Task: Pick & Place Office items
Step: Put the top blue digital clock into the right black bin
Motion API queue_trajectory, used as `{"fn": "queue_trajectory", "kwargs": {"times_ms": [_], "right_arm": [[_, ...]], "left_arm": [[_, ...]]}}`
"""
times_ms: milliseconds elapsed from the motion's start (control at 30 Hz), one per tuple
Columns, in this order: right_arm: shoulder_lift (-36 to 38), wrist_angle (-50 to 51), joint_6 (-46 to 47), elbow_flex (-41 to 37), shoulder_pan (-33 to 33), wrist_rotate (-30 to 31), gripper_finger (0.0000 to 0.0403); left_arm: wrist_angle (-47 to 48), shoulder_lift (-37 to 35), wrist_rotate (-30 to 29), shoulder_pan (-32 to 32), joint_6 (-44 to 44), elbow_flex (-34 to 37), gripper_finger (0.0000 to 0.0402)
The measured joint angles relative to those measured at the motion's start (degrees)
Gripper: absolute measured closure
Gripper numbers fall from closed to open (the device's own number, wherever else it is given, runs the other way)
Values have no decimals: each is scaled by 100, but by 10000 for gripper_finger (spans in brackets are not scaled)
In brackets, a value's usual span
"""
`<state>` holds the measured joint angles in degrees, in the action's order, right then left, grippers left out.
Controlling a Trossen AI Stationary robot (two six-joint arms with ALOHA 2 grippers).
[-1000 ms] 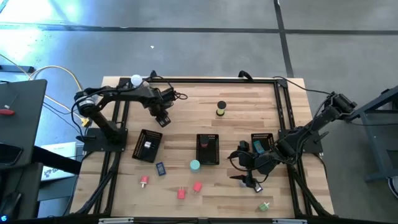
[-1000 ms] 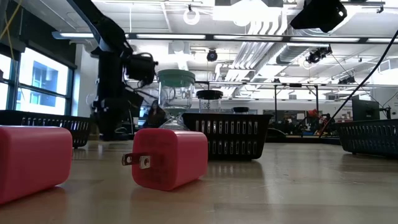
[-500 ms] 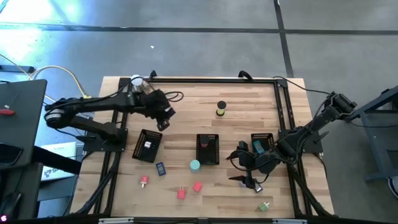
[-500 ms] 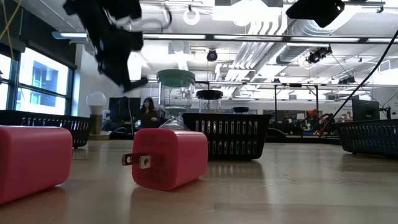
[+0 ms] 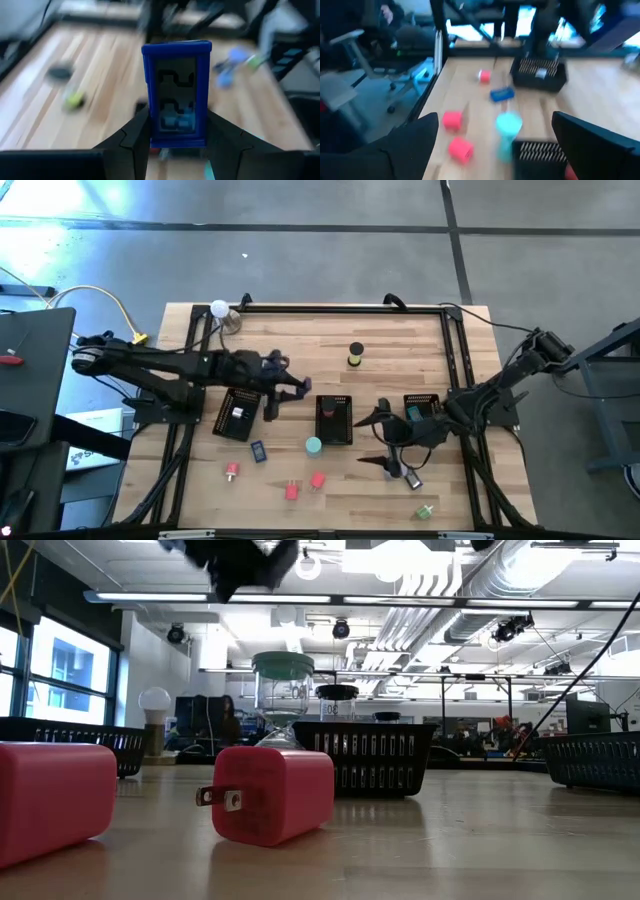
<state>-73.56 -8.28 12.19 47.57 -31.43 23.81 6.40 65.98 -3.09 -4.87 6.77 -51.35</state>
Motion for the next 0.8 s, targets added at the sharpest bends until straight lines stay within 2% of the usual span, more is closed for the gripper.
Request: {"fn": "queue_trajectory", "kwargs": {"times_ms": [200,400,667,800], "right_arm": [[0,-988,-876,0,235,597,23],[2,-1500,-1190,2,525,583,23],[2,-1443,-1044,2,683,278,23],[2,-1170,-850,2,649,281,23]], "left_arm": [[-1598,420,2,-480,-525,-2,261],[-2657,972,9,-650,-809,-2,261],[-2797,1336,3,-470,-696,-4,261],[-2328,1341,-1,-395,-479,-4,261]]}}
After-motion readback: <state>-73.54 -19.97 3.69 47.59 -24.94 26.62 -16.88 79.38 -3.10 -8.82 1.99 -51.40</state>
